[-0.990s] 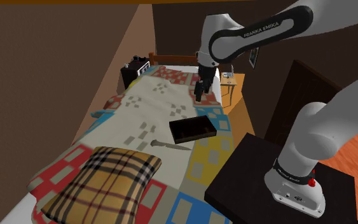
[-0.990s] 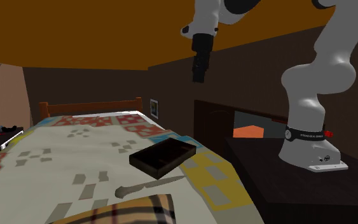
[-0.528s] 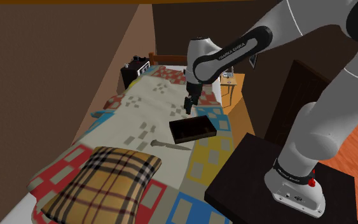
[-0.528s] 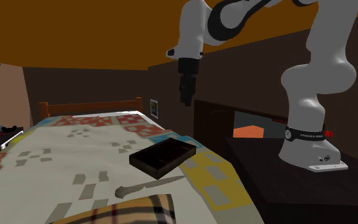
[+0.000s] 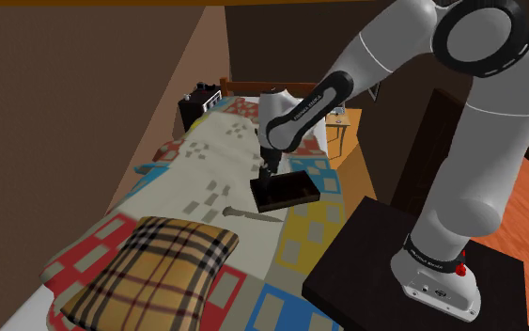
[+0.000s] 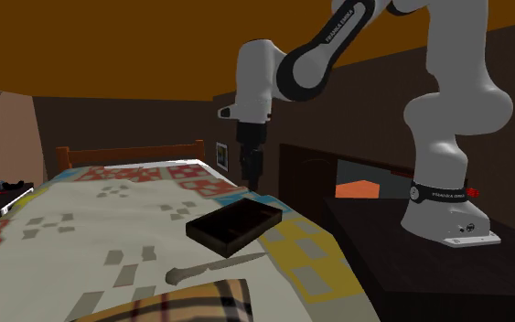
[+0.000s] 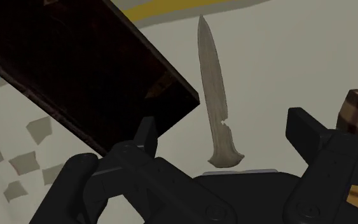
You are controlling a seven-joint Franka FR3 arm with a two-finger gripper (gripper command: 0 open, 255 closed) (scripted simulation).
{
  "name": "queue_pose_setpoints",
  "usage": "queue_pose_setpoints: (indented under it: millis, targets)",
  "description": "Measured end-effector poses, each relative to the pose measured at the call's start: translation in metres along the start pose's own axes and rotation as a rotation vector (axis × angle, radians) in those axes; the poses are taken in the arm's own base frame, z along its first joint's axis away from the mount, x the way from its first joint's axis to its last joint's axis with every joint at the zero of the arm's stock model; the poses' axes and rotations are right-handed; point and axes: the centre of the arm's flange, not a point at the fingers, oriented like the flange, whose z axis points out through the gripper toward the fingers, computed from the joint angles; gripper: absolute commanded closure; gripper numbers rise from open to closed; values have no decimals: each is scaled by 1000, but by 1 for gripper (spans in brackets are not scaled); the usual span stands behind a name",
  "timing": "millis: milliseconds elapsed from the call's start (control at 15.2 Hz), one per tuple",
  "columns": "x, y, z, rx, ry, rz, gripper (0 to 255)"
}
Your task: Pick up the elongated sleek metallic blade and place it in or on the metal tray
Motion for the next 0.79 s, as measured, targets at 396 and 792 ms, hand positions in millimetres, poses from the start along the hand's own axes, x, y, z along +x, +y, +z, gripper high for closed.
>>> queue_pose_setpoints:
  millis: [396,792]
  targets:
    - [36,-10,72,-4,-21,-60,0]
    - [71,-19,144,-8,-41,-120,0]
